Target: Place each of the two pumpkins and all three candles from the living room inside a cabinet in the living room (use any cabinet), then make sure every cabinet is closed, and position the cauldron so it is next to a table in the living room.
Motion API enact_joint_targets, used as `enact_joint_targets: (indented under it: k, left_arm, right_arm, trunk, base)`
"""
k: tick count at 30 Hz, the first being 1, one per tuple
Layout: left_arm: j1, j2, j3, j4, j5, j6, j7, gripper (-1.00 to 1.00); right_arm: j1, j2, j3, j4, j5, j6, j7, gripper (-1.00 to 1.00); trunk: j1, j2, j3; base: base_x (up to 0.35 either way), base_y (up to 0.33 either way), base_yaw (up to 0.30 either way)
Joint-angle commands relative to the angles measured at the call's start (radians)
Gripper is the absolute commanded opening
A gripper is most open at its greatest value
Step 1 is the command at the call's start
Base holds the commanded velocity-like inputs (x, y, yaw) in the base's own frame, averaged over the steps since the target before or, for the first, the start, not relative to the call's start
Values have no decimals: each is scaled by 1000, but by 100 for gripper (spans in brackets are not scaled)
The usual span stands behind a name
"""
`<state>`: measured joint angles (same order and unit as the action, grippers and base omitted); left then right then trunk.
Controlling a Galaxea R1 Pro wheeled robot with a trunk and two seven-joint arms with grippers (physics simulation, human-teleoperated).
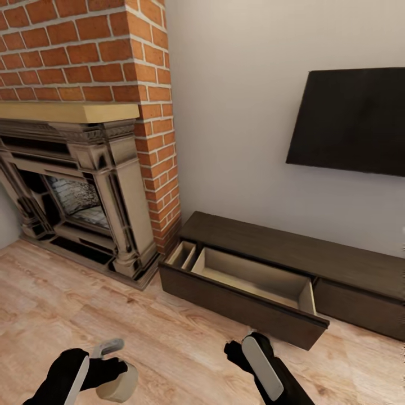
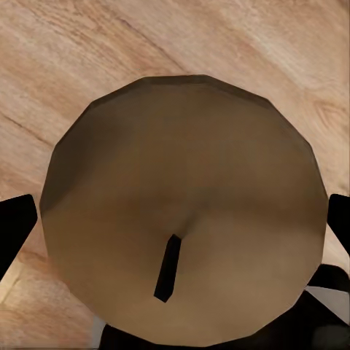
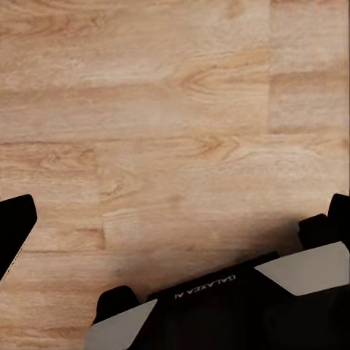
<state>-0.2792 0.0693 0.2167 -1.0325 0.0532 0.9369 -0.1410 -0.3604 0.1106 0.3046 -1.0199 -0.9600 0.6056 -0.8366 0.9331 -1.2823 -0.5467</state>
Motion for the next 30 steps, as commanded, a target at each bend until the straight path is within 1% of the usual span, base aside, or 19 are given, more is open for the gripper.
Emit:
enact_joint_targets:
  k: [1,3,5,8,9,13,14,16,17,19,21,23,26,28,30]
  left_arm:
    - [0,0,-1,3,-1,0,0,-100]
    - [0,1,-2,6,-2,-1,0,-100]
    - [0,1,-3,10,-3,-2,0,-100]
    - [0,1,-4,12,-4,-3,0,-100]
    - [0,1,-4,12,-4,-3,0,-100]
    - [0,0,-7,12,-5,-3,1,-100]
    - [0,0,-13,13,-16,-5,2,-100]
    - [0,-1,-26,23,-54,-25,5,-100]
    - [0,-2,-28,30,-67,-33,7,-100]
    - [0,-6,-31,72,-119,-64,11,-100]
    - [0,-9,-33,107,-149,-88,15,-100]
    - [0,-11,-34,123,-162,-100,17,-100]
    - [0,-13,-36,131,-168,-112,18,-100]
    - [0,-14,-37,133,-169,-119,18,-100]
    - [0,-14,-39,133,-168,-121,18,-100]
  right_arm:
    - [0,-2,0,28,2,-19,27,100]
    - [0,-9,0,75,4,-41,67,100]
    - [0,-21,2,113,4,-55,92,100]
    - [0,-27,2,154,3,-112,101,100]
    - [0,-27,3,187,4,-142,103,100]
    - [0,-28,4,268,3,-197,106,100]
    - [0,-28,4,283,3,-220,106,100]
    - [0,-28,3,309,3,-261,106,100]
    - [0,-28,3,317,3,-272,106,100]
    - [0,-28,4,357,4,-318,106,100]
    - [0,-28,6,389,4,-356,106,100]
    - [0,-29,6,407,4,-381,108,100]
    - [0,-29,7,430,4,-416,123,100]
    - [0,-28,9,467,6,-449,150,100]
    - [0,-28,10,511,25,-476,180,100]
  trunk:
    - [-4,7,4]
    - [-12,21,11]
    - [-19,35,17]
    - [-31,56,27]
    - [-35,63,30]
    - [-50,91,42]
    - [-54,98,45]
    - [-61,112,52]
    - [-65,119,55]
    - [-69,126,58]
    - [-69,126,58]
    - [-69,126,58]
    - [-69,126,58]
    - [-69,126,58]
    - [-69,126,58]
  base:
    - [0,0,-106]
    - [-48,0,-55]
    - [-206,0,-21]
    - [-263,0,-6]
    - [-120,0,-2]
    - [-45,0,-1]
    - [-10,0,0]
    - [-5,0,0]
    - [-3,0,0]
    - [-2,0,0]
    - [0,0,0]
    - [0,0,0]
    - [0,0,0]
    - [0,0,0]
    - [0,0,0]
